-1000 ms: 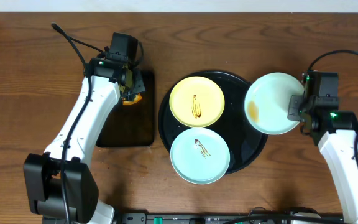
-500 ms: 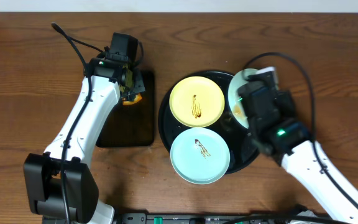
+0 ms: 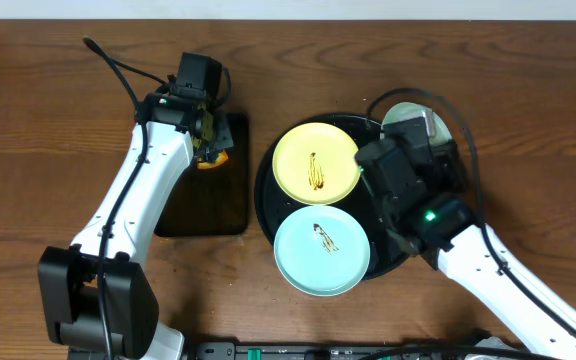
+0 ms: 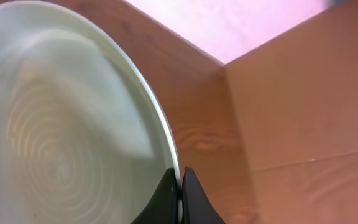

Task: Clean dirty plates on tray and stack at the side
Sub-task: 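Lift the cleaned blue plate with right gripper and place it right of tray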

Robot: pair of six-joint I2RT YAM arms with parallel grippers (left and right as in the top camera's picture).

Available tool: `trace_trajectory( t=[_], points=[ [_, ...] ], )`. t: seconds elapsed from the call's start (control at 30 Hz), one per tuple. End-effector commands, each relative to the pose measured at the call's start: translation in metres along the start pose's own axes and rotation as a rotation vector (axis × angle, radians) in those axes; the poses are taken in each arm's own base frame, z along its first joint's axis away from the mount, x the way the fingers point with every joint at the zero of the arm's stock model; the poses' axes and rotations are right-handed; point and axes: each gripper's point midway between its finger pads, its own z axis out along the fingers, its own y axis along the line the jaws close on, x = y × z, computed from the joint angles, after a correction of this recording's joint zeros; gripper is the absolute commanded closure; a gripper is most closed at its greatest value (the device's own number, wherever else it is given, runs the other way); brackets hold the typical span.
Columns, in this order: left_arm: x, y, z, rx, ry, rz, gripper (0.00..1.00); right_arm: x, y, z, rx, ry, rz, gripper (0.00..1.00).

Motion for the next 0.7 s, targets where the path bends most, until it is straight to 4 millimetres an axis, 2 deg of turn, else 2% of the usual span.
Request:
trace_trajectory(
  t=[0.0, 0.17, 0.3, 0.37, 0.5, 0.67],
  points=[
    [-0.007, 0.001, -0.010, 0.006, -0.029, 0.004, 0.87, 0.005, -0.001, 0.016, -0.064, 0.056, 0.187, 0.99],
    [-0.007, 0.001, -0.010, 0.006, -0.030, 0.004, 0.87, 0.028, -0.021, 0.048, -0.073, 0.167, 0.345, 0.99],
    [-0.007, 0.001, -0.010, 0.007, -0.030, 0.004, 0.87, 0.054, -0.046, 0.074, -0.048, 0.265, 0.484, 0.99],
    [-0.007, 0.001, -0.010, 0.006, -0.030, 0.004, 0.88, 0.076, -0.065, 0.090, -0.020, 0.337, 0.584, 0.99],
    [-0.007, 0.001, -0.010, 0.007, -0.030, 0.004, 0.88, 0.110, -0.088, 0.109, -0.009, 0.431, 0.715, 0.99],
    [-0.007, 0.001, -0.010, 0.007, -0.030, 0.005, 0.88, 0.153, -0.097, 0.130, -0.036, 0.551, 0.835, 0.99]
  ],
)
